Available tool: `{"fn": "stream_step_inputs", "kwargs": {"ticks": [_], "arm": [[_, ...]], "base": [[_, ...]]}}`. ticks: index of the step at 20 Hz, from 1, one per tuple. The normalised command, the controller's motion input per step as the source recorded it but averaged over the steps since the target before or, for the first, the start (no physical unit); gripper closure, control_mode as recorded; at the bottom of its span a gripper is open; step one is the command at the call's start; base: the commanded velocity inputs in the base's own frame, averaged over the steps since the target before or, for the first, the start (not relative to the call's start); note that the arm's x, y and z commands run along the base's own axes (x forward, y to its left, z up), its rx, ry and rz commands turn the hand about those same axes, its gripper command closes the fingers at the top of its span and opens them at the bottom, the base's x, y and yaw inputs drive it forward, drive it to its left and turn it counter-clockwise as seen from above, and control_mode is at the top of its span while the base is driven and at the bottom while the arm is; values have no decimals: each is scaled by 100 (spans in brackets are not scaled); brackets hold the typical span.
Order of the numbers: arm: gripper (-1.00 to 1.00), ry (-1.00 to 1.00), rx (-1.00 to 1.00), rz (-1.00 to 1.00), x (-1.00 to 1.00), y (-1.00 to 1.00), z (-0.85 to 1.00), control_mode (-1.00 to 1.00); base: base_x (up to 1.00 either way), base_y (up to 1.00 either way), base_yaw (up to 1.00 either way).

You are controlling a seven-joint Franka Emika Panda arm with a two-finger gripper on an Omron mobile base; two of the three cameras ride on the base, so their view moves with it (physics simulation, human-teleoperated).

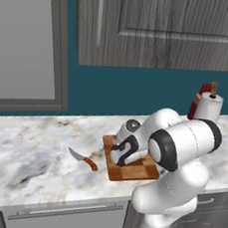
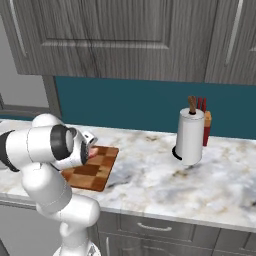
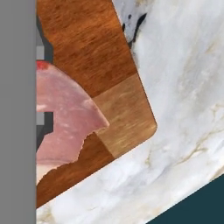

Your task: Retrieve the steak from the fridge and place it on the cutting board.

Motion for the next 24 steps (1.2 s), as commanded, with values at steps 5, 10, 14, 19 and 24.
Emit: {"fn": "stream_step_inputs", "kwargs": {"ticks": [5, 10, 14, 19, 24], "arm": [[100, 7, 0, 0, 13, 0, -6, -100], [-100, 0, 0, 0, 0, 0, 0, -100], [-100, 0, 0, 0, -10, 0, 1, -100], [-100, 0, 0, 0, -57, -3, 21, -100], [-100, 0, 0, -2, -67, -25, 53, -100]], "base": [[0, 0, 0], [0, 0, 0], [0, 0, 0], [0, 0, 0], [0, 0, 0]]}}
